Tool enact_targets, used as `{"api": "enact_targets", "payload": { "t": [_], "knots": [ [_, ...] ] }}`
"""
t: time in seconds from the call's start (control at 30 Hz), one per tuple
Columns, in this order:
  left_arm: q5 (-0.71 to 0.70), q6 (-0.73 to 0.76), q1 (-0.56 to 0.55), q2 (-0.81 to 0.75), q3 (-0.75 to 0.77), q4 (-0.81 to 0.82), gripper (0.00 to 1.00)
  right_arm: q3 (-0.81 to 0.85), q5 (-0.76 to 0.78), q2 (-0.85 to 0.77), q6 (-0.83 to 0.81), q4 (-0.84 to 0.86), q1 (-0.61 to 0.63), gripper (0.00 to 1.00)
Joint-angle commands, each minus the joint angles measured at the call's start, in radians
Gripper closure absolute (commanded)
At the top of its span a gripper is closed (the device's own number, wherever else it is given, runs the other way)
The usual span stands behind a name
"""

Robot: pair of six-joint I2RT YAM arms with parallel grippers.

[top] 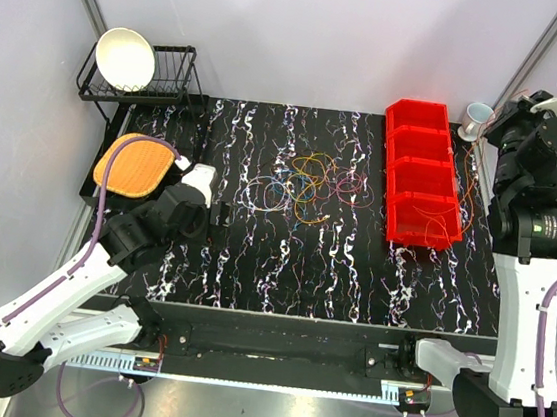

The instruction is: Untangle the cables

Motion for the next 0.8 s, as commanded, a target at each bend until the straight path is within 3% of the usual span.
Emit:
{"api": "enact_targets", "payload": {
  "t": [0.0, 0.37, 0.77],
  "knots": [
    [-0.02, -0.002, -0.004, -0.001, -0.005, 0.031, 0.01, -0.026, -0.001, 0.001, -0.011, 0.037, -0.005, 1.0],
    [-0.023, -0.004, -0.006, 0.005, -0.004, 0.031, 0.01, -0.046, 0.005, 0.032, -0.022, 0.067, -0.005, 1.0],
    [-0.032, -0.005, -0.009, 0.0, -0.005, 0.031, 0.01, 0.097, -0.005, 0.124, -0.01, 0.067, -0.005, 1.0]
  ]
}}
